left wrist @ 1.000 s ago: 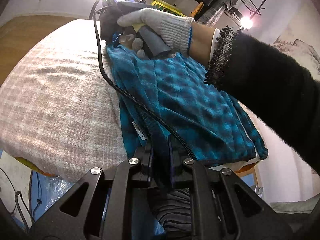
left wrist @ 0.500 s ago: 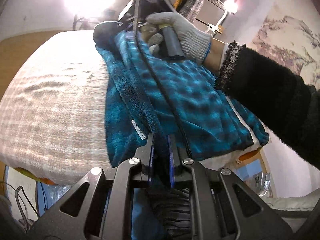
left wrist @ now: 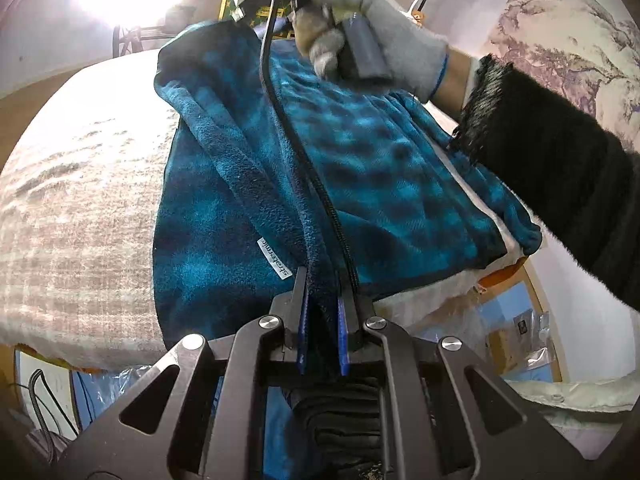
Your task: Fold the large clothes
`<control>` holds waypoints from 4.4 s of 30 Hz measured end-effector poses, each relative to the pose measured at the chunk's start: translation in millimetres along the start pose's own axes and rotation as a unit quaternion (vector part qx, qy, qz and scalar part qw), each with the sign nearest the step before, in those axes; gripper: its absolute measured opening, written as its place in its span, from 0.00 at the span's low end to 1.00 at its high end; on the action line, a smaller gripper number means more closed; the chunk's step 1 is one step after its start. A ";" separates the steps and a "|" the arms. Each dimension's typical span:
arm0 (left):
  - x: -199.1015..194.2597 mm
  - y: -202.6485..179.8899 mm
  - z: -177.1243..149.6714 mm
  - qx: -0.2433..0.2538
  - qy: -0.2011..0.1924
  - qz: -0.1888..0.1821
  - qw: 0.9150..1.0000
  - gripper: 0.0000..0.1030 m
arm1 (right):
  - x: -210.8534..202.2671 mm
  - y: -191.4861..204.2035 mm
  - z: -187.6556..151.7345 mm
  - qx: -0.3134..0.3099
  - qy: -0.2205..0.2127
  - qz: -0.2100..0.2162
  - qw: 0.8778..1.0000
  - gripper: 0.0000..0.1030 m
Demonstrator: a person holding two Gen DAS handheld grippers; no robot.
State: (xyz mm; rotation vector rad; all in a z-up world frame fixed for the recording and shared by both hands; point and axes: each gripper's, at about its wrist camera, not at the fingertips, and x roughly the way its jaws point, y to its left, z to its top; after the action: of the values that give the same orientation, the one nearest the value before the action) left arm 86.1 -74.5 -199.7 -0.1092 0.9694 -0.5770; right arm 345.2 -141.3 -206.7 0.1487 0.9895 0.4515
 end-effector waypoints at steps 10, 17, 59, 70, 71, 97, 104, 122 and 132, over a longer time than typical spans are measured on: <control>5.0 2.8 -2.4 -0.008 0.001 -0.003 1.000 0.09 | 8.3 80.7 1.6 -0.025 0.077 0.123 0.989 0.47; 6.1 8.0 -4.8 -0.015 0.000 -0.011 1.000 0.09 | 70.0 127.2 -1.0 -0.104 0.115 -0.051 0.987 0.48; 23.1 -34.5 -4.8 0.084 0.046 0.083 0.992 0.09 | 44.0 -109.8 -4.7 0.192 -0.014 0.033 0.981 0.19; -19.9 -39.2 -27.0 0.077 0.035 0.032 0.996 0.12 | -55.9 -113.6 14.4 0.166 -0.072 0.054 0.982 0.51; -25.8 -41.0 -27.9 0.074 0.032 0.030 0.996 0.12 | -74.9 -111.4 13.1 0.160 -0.083 0.062 0.982 0.51; 3.0 -40.6 -32.8 0.144 -0.023 0.126 0.981 0.45 | -80.1 -87.0 -103.6 0.152 -0.002 0.062 0.986 0.69; 25.4 -24.8 -27.8 0.127 0.001 0.136 0.983 0.28 | -37.8 -95.0 -40.2 0.130 -0.014 0.027 0.991 0.77; 20.7 -6.1 1.7 0.042 0.002 0.042 0.998 0.07 | 92.9 -39.0 52.0 -0.059 0.079 -0.089 0.991 0.09; 69.6 -22.2 6.9 0.052 0.032 0.015 0.998 0.07 | 116.5 -18.1 60.3 -0.110 0.079 -0.136 0.981 0.26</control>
State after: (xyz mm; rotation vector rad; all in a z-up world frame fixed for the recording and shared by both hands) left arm 112.4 -129.8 -240.2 0.0165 0.9989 -0.6046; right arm 455.0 -102.3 -269.4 -0.2233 1.0904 0.3215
